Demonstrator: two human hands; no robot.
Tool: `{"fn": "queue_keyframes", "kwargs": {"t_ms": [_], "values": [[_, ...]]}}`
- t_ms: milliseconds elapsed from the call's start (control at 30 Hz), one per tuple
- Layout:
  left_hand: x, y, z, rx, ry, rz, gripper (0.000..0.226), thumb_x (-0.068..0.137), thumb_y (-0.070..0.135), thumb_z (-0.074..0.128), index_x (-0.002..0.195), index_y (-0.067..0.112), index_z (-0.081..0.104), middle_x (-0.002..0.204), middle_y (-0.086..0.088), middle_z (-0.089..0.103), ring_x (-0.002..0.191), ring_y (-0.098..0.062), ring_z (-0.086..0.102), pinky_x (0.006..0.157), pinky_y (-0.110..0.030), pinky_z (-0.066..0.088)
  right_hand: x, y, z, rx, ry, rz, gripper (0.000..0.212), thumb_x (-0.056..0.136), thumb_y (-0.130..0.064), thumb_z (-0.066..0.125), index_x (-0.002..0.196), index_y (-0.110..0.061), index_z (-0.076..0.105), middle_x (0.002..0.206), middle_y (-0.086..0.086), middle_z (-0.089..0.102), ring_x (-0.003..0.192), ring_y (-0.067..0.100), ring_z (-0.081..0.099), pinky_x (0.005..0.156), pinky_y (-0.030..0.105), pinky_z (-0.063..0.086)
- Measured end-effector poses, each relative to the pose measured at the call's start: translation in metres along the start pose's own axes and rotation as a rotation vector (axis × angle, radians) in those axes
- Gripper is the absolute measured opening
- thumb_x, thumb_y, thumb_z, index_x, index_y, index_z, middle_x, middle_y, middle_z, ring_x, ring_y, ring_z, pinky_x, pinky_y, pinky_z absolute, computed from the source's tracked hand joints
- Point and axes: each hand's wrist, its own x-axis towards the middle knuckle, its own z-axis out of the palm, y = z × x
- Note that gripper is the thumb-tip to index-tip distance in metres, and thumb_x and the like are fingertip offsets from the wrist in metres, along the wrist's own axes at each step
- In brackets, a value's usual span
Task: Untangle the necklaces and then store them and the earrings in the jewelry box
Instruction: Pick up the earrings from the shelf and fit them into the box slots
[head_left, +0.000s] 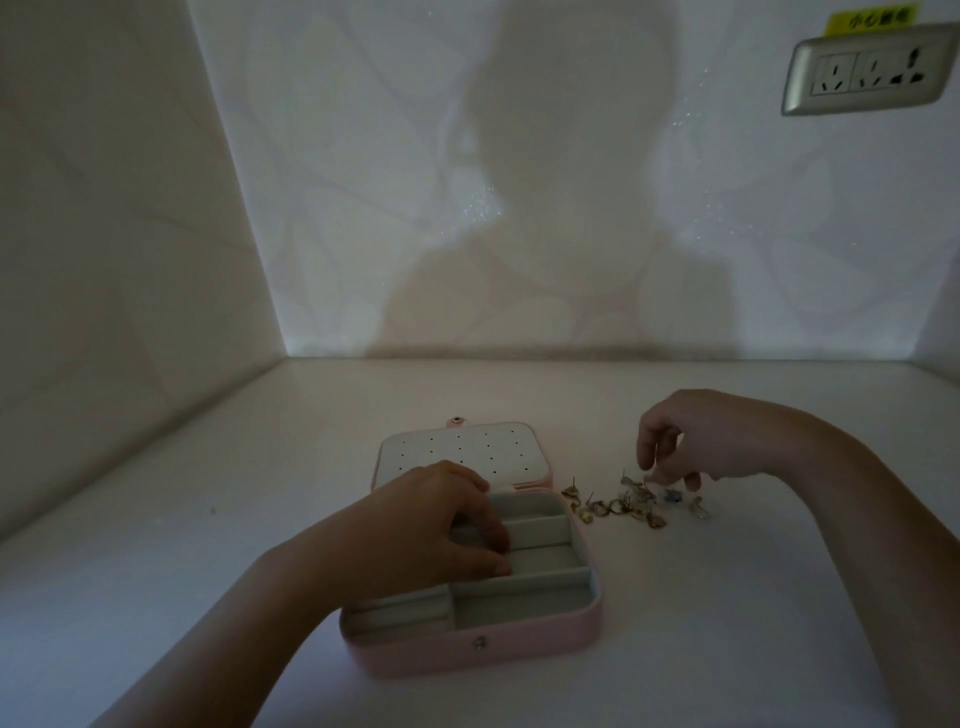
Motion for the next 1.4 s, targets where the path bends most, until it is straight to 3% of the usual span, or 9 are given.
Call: {"fn": "queue_keyframes", "kwargs": {"t_ms": [233,333,433,600,800,967,1133,1267,1400], "values": [[0.000,-0.001,0.001,0.013,0.010,0.015,0.022,0.086,0.044,0.063,0.106,0.036,0.067,0.139,0.013,0.042,0.106,0.006,0.031,0.095,-0.013,0.025,0.003,0.004,-0.001,0.006,-0.009,-0.005,0.019,0.078,-0.005,0.070,0.085,-0.022,0.070,0.082,-0.001,0.072,0.055,0.000,0.060,0.053,0.019,0.043],[0.000,-0.001,-0.001,0.014,0.024,0.002,0.024,0.084,0.046,0.064,0.105,0.035,0.068,0.133,0.013,0.047,0.104,0.002,0.040,0.082,-0.002,0.029,0.003,0.001,0.002,0.005,-0.059,-0.056,0.021,0.076,-0.007,0.074,0.089,-0.023,0.072,0.084,-0.002,0.072,0.058,0.000,0.061,0.051,0.018,0.043],[0.000,-0.002,-0.003,0.002,0.055,-0.025,0.026,0.081,0.047,0.068,0.104,0.034,0.068,0.123,0.012,0.054,0.106,-0.003,0.049,0.079,-0.003,0.034,0.005,-0.001,0.005,-0.041,-0.067,-0.054,0.024,0.076,-0.006,0.073,0.091,-0.025,0.072,0.086,-0.005,0.070,0.059,0.000,0.061,0.051,0.016,0.042],[0.001,-0.003,-0.002,0.011,0.043,-0.025,0.023,0.081,0.046,0.068,0.100,0.034,0.067,0.120,0.012,0.054,0.104,-0.001,0.049,0.076,-0.003,0.035,0.007,0.002,0.005,-0.088,-0.001,-0.020,0.022,0.078,-0.009,0.073,0.076,-0.031,0.071,0.077,-0.010,0.068,0.055,-0.003,0.059,0.051,0.015,0.042],[0.001,-0.002,-0.003,0.019,0.021,0.019,0.011,0.081,0.045,0.067,0.087,0.041,0.059,0.122,0.013,0.051,0.105,0.004,0.043,0.081,-0.001,0.030,0.007,0.006,0.005,-0.058,-0.029,0.000,0.018,0.073,-0.014,0.081,0.080,-0.028,0.073,0.078,-0.009,0.071,0.054,-0.005,0.060,0.050,0.014,0.041],[0.001,-0.005,-0.001,0.024,-0.005,0.016,0.011,0.082,0.046,0.067,0.082,0.046,0.056,0.114,0.023,0.039,0.104,0.006,0.037,0.083,-0.001,0.028,0.006,0.003,0.005,-0.052,-0.040,-0.034,0.026,0.068,-0.021,0.085,0.089,-0.025,0.070,0.083,-0.010,0.069,0.060,-0.003,0.058,0.056,0.018,0.042],[0.003,-0.008,0.000,0.023,-0.001,0.023,0.011,0.080,0.048,0.068,0.079,0.047,0.057,0.109,0.029,0.036,0.095,0.016,0.036,0.080,0.001,0.027,0.003,-0.003,0.005,0.090,-0.054,-0.152,0.017,0.080,-0.013,0.075,0.088,-0.028,0.071,0.082,-0.010,0.070,0.064,0.006,0.065,0.059,0.020,0.048],[0.003,-0.010,0.000,0.017,0.005,0.023,0.011,0.079,0.047,0.069,0.080,0.046,0.058,0.106,0.032,0.036,0.099,0.012,0.040,0.083,-0.001,0.030,0.003,-0.008,0.009,0.081,-0.041,-0.162,0.010,0.081,-0.023,0.076,0.089,-0.030,0.075,0.084,-0.011,0.073,0.062,0.000,0.064,0.059,0.016,0.047],[0.003,-0.009,0.000,0.023,0.003,0.025,0.010,0.080,0.047,0.068,0.084,0.045,0.059,0.110,0.026,0.038,0.106,0.008,0.039,0.087,-0.004,0.029,0.007,-0.011,0.015,0.008,-0.025,-0.149,0.013,0.076,-0.021,0.080,0.081,-0.032,0.076,0.077,-0.014,0.073,0.072,0.001,0.067,0.072,0.026,0.056]]}}
